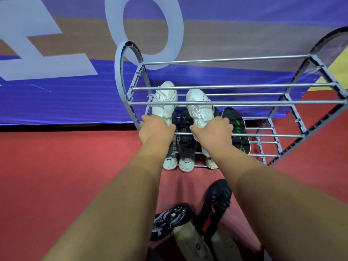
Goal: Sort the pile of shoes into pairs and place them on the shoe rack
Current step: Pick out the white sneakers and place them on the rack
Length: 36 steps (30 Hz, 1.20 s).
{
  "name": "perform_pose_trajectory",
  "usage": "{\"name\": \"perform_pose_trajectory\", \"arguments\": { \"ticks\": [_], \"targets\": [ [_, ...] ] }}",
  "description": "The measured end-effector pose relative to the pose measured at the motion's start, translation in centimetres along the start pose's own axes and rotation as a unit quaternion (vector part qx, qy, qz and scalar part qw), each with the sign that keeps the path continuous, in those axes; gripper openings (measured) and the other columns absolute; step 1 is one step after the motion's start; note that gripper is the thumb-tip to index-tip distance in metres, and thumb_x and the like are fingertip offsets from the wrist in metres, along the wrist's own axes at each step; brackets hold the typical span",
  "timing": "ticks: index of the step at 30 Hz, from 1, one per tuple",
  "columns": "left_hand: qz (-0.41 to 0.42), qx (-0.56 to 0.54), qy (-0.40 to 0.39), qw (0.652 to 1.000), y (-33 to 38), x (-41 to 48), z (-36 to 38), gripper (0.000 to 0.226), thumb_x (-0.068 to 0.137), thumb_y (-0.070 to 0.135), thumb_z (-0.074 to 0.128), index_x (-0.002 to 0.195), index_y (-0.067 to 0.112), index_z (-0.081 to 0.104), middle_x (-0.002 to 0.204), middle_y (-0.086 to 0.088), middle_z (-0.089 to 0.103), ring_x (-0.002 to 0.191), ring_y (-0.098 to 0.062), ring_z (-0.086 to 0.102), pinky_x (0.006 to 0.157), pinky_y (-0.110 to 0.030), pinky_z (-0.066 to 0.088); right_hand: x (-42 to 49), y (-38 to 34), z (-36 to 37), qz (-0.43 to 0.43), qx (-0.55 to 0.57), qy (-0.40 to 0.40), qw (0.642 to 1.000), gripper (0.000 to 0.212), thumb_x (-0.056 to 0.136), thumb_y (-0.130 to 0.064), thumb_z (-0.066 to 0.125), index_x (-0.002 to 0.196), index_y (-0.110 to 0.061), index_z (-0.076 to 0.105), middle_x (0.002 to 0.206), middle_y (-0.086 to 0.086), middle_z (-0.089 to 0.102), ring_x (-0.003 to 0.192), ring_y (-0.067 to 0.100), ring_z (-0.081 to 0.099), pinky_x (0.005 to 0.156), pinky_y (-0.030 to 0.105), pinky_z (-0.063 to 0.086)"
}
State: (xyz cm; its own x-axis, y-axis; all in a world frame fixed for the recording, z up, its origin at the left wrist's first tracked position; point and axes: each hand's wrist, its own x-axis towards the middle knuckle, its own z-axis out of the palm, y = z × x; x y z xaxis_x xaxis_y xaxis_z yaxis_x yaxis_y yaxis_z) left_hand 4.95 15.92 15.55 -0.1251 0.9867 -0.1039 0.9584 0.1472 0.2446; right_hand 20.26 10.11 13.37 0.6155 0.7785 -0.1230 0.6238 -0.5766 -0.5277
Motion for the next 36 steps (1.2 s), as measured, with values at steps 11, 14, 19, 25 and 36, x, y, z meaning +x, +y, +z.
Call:
{"name": "perform_pose_trajectory", "arguments": {
  "ticks": [11, 14, 19, 25, 36],
  "targets": [
    [-0.002, -0.077, -0.061, 0.995, -2.3, 0.3, 0.7, 0.077, 0.071, 0.043, 0.085, 0.129, 0.007, 0.05, 0.121, -0.009, 0.062, 0.109, -0.033, 0.065, 0.081, -0.042, 0.058, -0.6, 0.4, -0.5, -0.053, 0.003, -0.053, 0.997, 0.08, 0.075, -0.048, 0.081, 0.134, -0.003, 0.052, 0.136, 0.015, 0.048, 0.127, 0.035, 0.044, 0.107, 0.04, 0.041],
    [0.019, -0.065, -0.035, 0.997, -2.7, 0.2, 0.8, 0.063, 0.08, 0.04, 0.08, 0.126, 0.006, 0.052, 0.113, -0.01, 0.068, 0.1, -0.033, 0.068, 0.073, -0.037, 0.054, -0.6, -0.5, -0.1, -0.062, 0.048, -0.017, 0.997, 0.067, 0.078, -0.051, 0.075, 0.124, -0.005, 0.059, 0.127, 0.016, 0.055, 0.121, 0.035, 0.048, 0.104, 0.038, 0.041],
    [0.026, -0.075, 0.009, 0.997, -2.1, 1.0, 1.1, 0.097, 0.09, 0.049, 0.074, 0.156, -0.004, 0.029, 0.142, -0.017, 0.057, 0.133, -0.038, 0.053, 0.096, -0.045, 0.051, -0.6, -2.1, 1.7, -0.076, 0.062, 0.006, 0.995, 0.084, 0.07, -0.068, 0.067, 0.126, -0.006, 0.061, 0.124, 0.011, 0.063, 0.118, 0.032, 0.053, 0.101, 0.036, 0.043],
    [0.041, -0.069, 0.013, 0.997, -2.0, 1.4, 2.0, 0.104, 0.093, 0.053, 0.071, 0.161, -0.005, 0.017, 0.152, -0.017, 0.047, 0.144, -0.039, 0.037, 0.105, -0.047, 0.046, -0.7, -1.7, 2.4, -0.1, 0.05, -0.022, 0.993, 0.087, 0.076, -0.059, 0.084, 0.138, -0.005, 0.055, 0.136, 0.014, 0.055, 0.129, 0.033, 0.049, 0.107, 0.036, 0.04],
    [0.046, -0.058, 0.016, 0.997, -2.8, 1.4, 1.9, 0.087, 0.088, 0.053, 0.077, 0.147, 0.001, 0.039, 0.143, -0.014, 0.049, 0.132, -0.036, 0.053, 0.097, -0.046, 0.052, -1.0, -2.1, 3.0, -0.088, 0.037, -0.029, 0.995, 0.095, 0.074, -0.059, 0.085, 0.144, -0.008, 0.048, 0.141, 0.013, 0.05, 0.132, 0.033, 0.044, 0.112, 0.039, 0.039]
  ]
}}
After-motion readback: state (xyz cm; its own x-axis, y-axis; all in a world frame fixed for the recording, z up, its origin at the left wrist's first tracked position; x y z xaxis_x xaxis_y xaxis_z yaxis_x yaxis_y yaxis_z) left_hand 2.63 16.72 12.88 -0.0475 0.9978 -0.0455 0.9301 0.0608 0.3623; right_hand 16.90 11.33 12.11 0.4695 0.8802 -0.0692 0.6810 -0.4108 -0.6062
